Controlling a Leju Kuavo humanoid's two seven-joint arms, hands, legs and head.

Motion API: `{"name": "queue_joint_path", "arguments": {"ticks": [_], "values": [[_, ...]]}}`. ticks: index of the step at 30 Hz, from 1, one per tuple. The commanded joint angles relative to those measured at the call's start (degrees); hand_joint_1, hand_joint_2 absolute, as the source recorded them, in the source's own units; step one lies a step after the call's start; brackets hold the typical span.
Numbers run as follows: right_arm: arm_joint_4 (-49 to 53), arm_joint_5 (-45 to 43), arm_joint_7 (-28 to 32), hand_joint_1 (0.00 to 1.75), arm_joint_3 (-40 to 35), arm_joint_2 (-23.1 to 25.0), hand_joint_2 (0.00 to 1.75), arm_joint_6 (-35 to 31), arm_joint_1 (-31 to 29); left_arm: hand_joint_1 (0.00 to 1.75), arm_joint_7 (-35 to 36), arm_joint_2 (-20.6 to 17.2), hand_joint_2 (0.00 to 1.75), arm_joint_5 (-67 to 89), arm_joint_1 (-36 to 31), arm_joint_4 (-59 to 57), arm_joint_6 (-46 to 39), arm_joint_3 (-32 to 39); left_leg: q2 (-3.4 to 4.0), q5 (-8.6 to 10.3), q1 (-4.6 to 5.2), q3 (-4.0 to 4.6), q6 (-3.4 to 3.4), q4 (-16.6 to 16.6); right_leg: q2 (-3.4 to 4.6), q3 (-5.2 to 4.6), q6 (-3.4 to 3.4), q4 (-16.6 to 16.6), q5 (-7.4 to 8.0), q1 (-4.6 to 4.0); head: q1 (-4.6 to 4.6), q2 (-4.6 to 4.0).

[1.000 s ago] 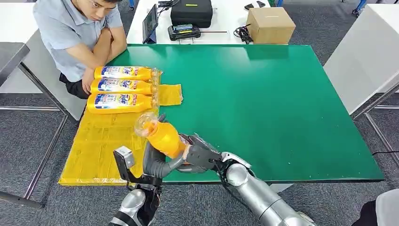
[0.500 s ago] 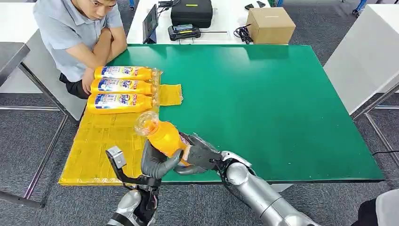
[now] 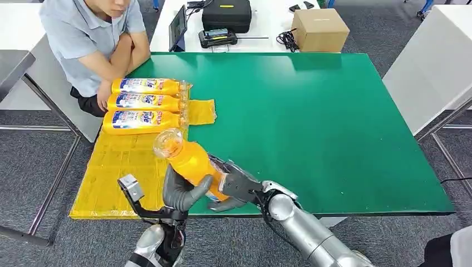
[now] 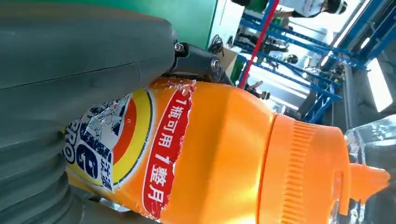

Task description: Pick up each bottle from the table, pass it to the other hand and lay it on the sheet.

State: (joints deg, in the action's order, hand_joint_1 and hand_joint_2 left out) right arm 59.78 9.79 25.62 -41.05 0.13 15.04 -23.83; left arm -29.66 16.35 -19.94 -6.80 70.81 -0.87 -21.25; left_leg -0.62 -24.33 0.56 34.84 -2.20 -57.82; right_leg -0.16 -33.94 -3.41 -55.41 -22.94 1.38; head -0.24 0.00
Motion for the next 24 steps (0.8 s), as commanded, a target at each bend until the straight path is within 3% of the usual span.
{"name": "queue_joint_path", "arguments": {"ticks": [1,14,24], "values": [[-0.70,1.61,0.09,0.00,3.20,-2.03,1.75,-1.67,1.24,1.75,-1.00,-2.24,1.75,10.27,-2.30,-1.29,-11.32,-0.94,0.01,-0.06,-0.06,-0.17,0.11,0.02,-0.01,0.19,0.13,0.04,-0.06,-0.07,0.00,0.00],[1.33,2.63,0.12,0.00,5.25,-2.90,1.75,-2.49,2.86,1.75,-0.03,-2.31,1.75,12.08,-3.20,-2.10,-13.52,0.36,0.04,-0.08,-0.09,-0.20,0.13,0.01,0.00,0.21,0.16,0.03,-0.07,-0.10,0.00,0.00],[8.50,8.14,-0.67,0.00,14.16,-3.76,1.75,-8.50,7.36,1.75,1.00,-4.89,1.75,28.80,-4.63,-4.89,-26.02,7.34,0.01,-0.03,-0.05,-0.16,0.11,0.05,-0.02,0.16,0.12,0.05,-0.03,-0.06,-0.02,0.00]]}}
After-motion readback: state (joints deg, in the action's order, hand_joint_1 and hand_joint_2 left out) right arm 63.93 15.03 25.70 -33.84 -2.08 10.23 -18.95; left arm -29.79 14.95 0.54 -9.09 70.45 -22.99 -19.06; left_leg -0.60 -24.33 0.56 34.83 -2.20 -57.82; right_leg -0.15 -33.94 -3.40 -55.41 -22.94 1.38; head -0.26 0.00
